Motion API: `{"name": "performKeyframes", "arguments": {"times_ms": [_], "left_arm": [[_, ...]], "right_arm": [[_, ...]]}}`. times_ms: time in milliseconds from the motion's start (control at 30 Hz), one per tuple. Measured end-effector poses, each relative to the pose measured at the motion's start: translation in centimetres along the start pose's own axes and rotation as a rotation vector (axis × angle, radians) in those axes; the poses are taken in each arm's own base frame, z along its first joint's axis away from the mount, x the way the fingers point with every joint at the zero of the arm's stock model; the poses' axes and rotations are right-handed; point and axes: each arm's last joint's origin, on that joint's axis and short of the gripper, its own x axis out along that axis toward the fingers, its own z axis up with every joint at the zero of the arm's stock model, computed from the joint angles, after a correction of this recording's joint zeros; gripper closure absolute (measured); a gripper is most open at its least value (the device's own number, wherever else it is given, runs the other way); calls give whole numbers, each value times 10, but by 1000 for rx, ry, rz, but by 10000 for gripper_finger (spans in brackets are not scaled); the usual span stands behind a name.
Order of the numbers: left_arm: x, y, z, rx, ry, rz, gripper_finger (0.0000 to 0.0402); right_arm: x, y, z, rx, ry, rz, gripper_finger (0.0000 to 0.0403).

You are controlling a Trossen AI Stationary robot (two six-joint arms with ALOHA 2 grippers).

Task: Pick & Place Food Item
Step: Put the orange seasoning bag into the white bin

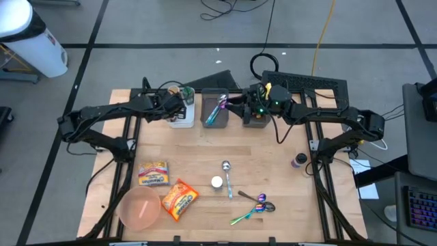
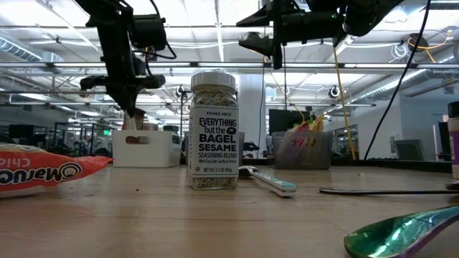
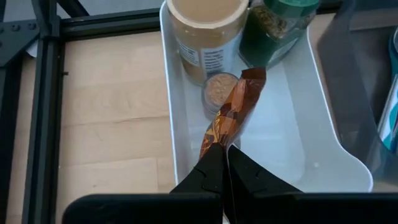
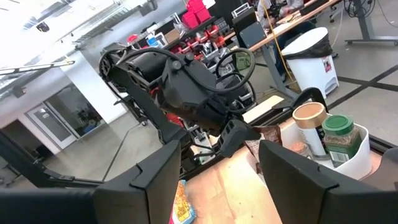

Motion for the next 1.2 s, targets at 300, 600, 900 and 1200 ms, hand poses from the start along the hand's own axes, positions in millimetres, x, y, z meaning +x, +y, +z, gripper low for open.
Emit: {"name": "performKeyframes", "arguments": {"times_ms": [300, 600, 900, 1200], "left_arm": [[0, 0, 0, -7, 0, 0, 400], [6, 3, -6, -8, 7, 20, 400], [16, 7, -16, -22, 31, 25, 399], [16, 7, -16, -46, 28, 21, 395]], "right_arm": [[1, 4, -2, 1, 7, 12, 193], [3, 11, -7, 2, 25, 33, 193], [3, 12, -8, 22, 30, 35, 193], [3, 12, -8, 22, 29, 35, 193]]}}
